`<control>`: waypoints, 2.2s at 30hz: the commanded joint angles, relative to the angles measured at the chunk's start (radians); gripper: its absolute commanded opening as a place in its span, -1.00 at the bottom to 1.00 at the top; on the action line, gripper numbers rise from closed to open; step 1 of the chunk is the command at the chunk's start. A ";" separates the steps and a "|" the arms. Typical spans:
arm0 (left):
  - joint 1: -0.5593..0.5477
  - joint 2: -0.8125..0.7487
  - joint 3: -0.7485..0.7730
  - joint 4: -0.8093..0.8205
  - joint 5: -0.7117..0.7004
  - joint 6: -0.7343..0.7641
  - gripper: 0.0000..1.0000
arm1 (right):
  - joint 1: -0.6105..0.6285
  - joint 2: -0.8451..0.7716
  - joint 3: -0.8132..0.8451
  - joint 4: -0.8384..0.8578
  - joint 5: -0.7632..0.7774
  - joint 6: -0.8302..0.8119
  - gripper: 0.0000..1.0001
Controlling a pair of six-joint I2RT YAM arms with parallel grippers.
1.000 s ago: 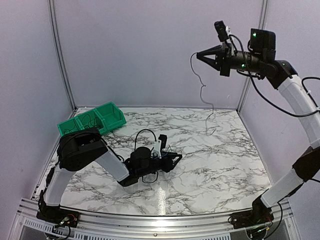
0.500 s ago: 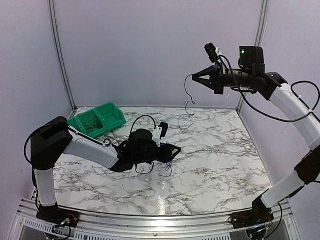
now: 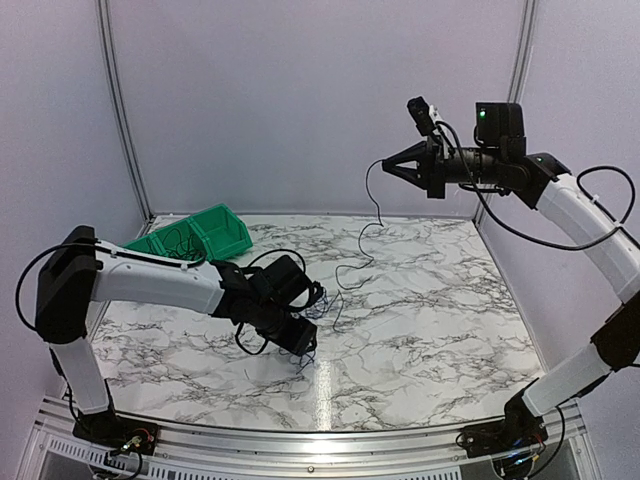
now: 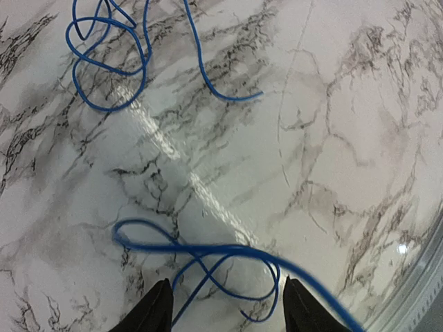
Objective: Untangle the cables
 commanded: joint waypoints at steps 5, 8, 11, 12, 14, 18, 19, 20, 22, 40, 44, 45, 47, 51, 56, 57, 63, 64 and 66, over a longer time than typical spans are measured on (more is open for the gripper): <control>-0.014 -0.022 0.039 -0.439 -0.001 0.242 0.19 | 0.000 -0.023 -0.036 0.062 -0.048 0.030 -1.00; -0.007 0.029 0.124 -0.560 -0.321 0.186 0.14 | 0.000 -0.027 -0.049 0.067 -0.054 0.029 -1.00; -0.010 0.008 0.139 -0.538 -0.397 0.191 0.15 | 0.000 -0.034 -0.085 0.079 -0.040 0.024 -1.00; -0.009 0.010 0.144 -0.538 -0.427 0.188 0.15 | 0.001 -0.037 -0.099 0.081 -0.039 0.024 -1.00; -0.008 -0.002 0.145 -0.506 -0.420 0.194 0.15 | 0.001 -0.043 -0.123 0.084 -0.048 0.019 -1.00; -0.010 -0.082 0.103 -0.350 -0.436 0.216 0.16 | 0.001 -0.054 -0.156 0.079 -0.055 0.010 -1.00; -0.009 -0.118 0.069 -0.275 -0.430 0.228 0.18 | 0.002 -0.055 -0.165 0.076 -0.059 0.005 -1.00; -0.008 -0.150 0.034 -0.211 -0.398 0.240 0.20 | 0.002 -0.056 -0.173 0.071 -0.062 0.000 -1.00; -0.009 -0.179 0.007 -0.159 -0.330 0.256 0.22 | 0.005 -0.059 -0.188 0.057 -0.056 -0.016 -1.00; -0.008 -0.062 0.030 -0.198 -0.303 0.217 0.19 | 0.009 -0.062 -0.287 -0.085 0.078 -0.191 -0.14; -0.007 -0.071 0.009 -0.155 -0.278 0.200 0.19 | 0.045 -0.026 -0.329 -0.003 0.061 -0.153 0.09; -0.007 -0.077 0.002 -0.143 -0.269 0.193 0.19 | 0.068 -0.005 -0.341 0.011 0.067 -0.147 0.10; -0.005 -0.085 -0.014 -0.118 -0.252 0.182 0.19 | 0.123 0.047 -0.355 0.020 0.078 -0.151 0.13; 0.002 -0.105 -0.044 -0.069 -0.229 0.152 0.19 | 0.202 0.162 -0.357 0.049 0.039 -0.135 0.16; 0.014 -0.139 -0.092 0.004 -0.183 0.108 0.18 | 0.243 0.251 -0.343 0.111 -0.016 -0.121 0.16; 0.018 -0.145 -0.101 0.019 -0.171 0.100 0.18 | 0.251 0.260 -0.345 0.124 -0.014 -0.127 0.16; 0.037 -0.168 -0.141 0.100 -0.107 0.059 0.18 | 0.317 0.315 -0.353 0.169 0.027 -0.148 0.17; 0.039 -0.172 -0.144 0.110 -0.099 0.057 0.18 | 0.326 0.322 -0.352 0.179 0.038 -0.146 0.17; 0.043 -0.175 -0.151 0.124 -0.082 0.053 0.18 | 0.341 0.336 -0.356 0.213 0.055 -0.136 0.17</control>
